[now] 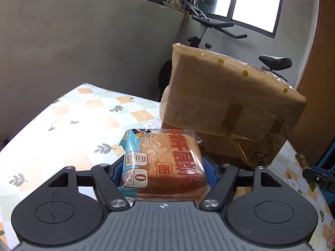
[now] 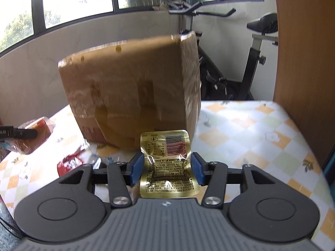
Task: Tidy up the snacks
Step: 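Lift both held snacks and carry them over the cardboard box, then open both tools to drop the snacks into the box, then withdraw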
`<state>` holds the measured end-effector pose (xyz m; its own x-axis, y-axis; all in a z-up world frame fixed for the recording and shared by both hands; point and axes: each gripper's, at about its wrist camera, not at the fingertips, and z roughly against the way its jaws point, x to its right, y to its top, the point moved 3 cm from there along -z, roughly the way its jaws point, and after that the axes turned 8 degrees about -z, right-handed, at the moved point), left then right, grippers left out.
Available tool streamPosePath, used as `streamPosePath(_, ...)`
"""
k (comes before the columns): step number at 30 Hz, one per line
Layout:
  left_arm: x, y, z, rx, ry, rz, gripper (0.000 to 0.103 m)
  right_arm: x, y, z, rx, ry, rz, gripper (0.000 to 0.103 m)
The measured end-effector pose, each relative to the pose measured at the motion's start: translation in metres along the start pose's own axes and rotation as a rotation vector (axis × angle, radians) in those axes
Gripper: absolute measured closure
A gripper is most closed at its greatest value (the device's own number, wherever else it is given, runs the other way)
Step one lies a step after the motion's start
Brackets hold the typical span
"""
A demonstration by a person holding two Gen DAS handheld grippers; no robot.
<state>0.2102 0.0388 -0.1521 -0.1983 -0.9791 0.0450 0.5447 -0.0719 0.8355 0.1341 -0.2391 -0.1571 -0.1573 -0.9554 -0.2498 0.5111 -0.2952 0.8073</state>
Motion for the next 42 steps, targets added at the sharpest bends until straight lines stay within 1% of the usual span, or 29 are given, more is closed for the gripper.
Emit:
streamPosePath(3, 0.002, 0.014, 0.004, 0.028, -0.001, -0.005, 0.028, -0.003, 0.021, 0.010, 0.051, 0.015, 0.003, 0.051)
streamPosePath(6, 0.006, 0.032, 0.012, 0.074, -0.013, -0.021, 0.028, -0.009, 0.044, 0.019, 0.106, 0.036, 0.009, 0.051)
streamPosePath(11, 0.018, 0.069, 0.022, 0.160, -0.051, -0.070, 0.028, -0.022, 0.086, 0.025, 0.179, 0.083, 0.026, 0.051)
streamPosePath(15, 0.028, 0.103, 0.022, 0.223, -0.074, -0.085, 0.028, -0.040, 0.119, 0.019, 0.224, 0.119, 0.075, 0.051)
streamPosePath(19, 0.042, 0.135, 0.010, 0.242, -0.094, -0.112, 0.028, -0.057, 0.145, -0.001, 0.241, 0.150, 0.113, 0.051)
streamPosePath(23, 0.057, 0.160, -0.019, 0.211, -0.116, -0.113, 0.028, -0.070, 0.164, -0.038, 0.211, 0.171, 0.125, 0.051)
streamPosePath(26, 0.062, 0.169, -0.042, 0.175, -0.112, -0.117, 0.028, -0.079, 0.172, -0.067, 0.178, 0.164, 0.131, 0.051)
streamPosePath(29, 0.065, 0.177, -0.059, 0.164, -0.105, -0.125, 0.032, -0.085, 0.175, -0.089, 0.146, 0.161, 0.139, 0.052)
streamPosePath(32, 0.070, 0.184, -0.074, 0.163, -0.105, -0.156, 0.032, -0.086, 0.173, -0.108, 0.113, 0.147, 0.140, 0.051)
streamPosePath(34, 0.068, 0.183, -0.080, 0.140, -0.100, -0.161, 0.032, -0.085, 0.170, -0.118, 0.084, 0.138, 0.129, 0.051)
streamPosePath(37, 0.062, 0.181, -0.080, 0.129, -0.094, -0.158, 0.031, -0.081, 0.166, -0.128, 0.046, 0.133, 0.103, 0.047)
streamPosePath(38, 0.060, 0.178, -0.079, 0.126, -0.098, -0.158, 0.030, -0.080, 0.164, -0.128, 0.041, 0.138, 0.098, 0.045)
streamPosePath(41, 0.054, 0.173, -0.078, 0.116, -0.093, -0.163, 0.022, -0.075, 0.160, -0.125, 0.039, 0.136, 0.089, 0.045)
streamPosePath(42, 0.053, 0.171, -0.077, 0.114, -0.088, -0.164, 0.022, -0.074, 0.160, -0.123, 0.039, 0.135, 0.080, 0.045)
